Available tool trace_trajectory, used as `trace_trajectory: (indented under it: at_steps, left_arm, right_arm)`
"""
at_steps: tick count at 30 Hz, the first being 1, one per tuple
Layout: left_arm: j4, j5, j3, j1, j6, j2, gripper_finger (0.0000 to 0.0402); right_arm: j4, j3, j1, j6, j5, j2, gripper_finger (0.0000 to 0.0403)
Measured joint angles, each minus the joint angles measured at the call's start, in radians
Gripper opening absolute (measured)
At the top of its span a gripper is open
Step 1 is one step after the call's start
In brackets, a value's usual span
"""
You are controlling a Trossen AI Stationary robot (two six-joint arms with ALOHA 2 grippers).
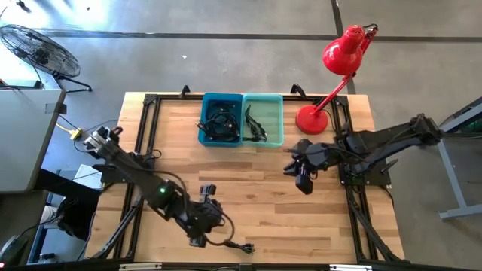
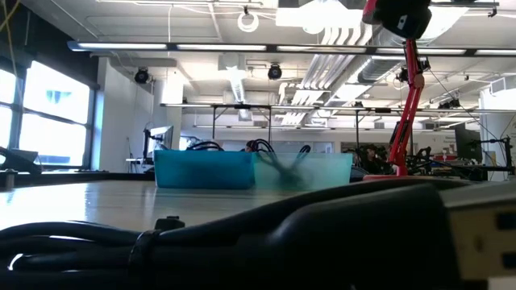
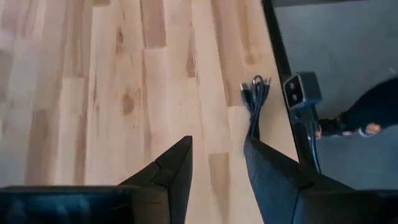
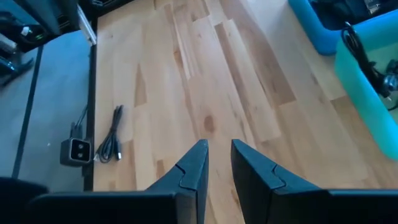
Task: Pick & Place USB Port
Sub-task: Put the black usb cable into the light blue bin
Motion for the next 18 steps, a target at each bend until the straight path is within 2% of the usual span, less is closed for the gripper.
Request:
trace_trajectory:
  at_steps: [11, 15, 18]
  left_arm:
    - [0.21, 0.076, 0.001, -0.032, -0.166, 0.182, 0.0145]
    - [0.285, 0.072, 0.001, -0.07, -0.197, 0.25, 0.0145]
    - [0.281, 0.065, -0.002, -0.095, -0.221, 0.286, 0.0145]
  right_arm:
    - [0.063, 0.0, 0.128, 0.134, 0.159, 0.0, 0.0062]
    - [0.091, 0.0, 0.177, 0.206, 0.201, 0.0, 0.0062]
    - [0.109, 0.0, 0.225, 0.231, 0.22, 0.0, 0.0062]
